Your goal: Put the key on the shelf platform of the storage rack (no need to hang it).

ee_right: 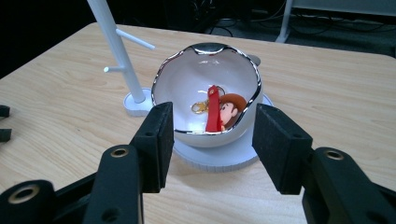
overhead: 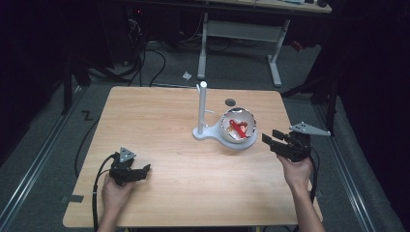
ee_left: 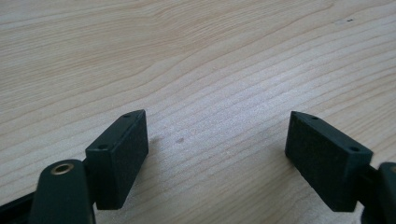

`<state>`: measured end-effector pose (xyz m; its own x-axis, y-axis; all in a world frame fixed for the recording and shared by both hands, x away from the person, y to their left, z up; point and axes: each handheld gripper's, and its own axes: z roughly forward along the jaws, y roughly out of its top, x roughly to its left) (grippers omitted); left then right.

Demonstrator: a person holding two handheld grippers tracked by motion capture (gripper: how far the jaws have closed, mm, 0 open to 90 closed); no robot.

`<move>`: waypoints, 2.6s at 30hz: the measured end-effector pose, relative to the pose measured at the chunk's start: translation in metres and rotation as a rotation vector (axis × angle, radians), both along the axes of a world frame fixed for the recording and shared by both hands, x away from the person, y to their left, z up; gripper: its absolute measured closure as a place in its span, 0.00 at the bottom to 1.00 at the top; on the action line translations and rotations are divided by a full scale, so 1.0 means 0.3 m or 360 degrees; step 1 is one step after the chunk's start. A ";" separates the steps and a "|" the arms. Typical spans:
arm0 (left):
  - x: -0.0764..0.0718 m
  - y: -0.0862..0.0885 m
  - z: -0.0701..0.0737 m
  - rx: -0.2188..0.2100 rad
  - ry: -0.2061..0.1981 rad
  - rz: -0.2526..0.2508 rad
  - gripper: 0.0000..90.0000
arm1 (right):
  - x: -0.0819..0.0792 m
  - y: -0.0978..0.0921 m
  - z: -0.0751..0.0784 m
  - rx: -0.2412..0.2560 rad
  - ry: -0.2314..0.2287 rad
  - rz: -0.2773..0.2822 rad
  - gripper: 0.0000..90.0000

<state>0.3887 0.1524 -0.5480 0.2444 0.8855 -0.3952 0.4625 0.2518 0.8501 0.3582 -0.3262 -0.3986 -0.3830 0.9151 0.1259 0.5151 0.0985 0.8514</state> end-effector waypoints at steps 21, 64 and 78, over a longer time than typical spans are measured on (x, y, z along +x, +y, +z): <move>0.000 0.000 0.000 0.0001 0.0000 0.0001 0.24 | -0.110 0.021 -0.027 0.0053 -0.0064 0.0065 0.55; 0.000 0.000 0.000 0.0002 0.0000 0.0001 0.24 | -0.077 0.203 -0.173 0.0029 0.0018 0.0241 0.56; 0.000 0.000 0.000 0.0003 -0.0001 0.0001 0.24 | -0.051 0.232 -0.230 0.0017 0.0069 0.0257 0.56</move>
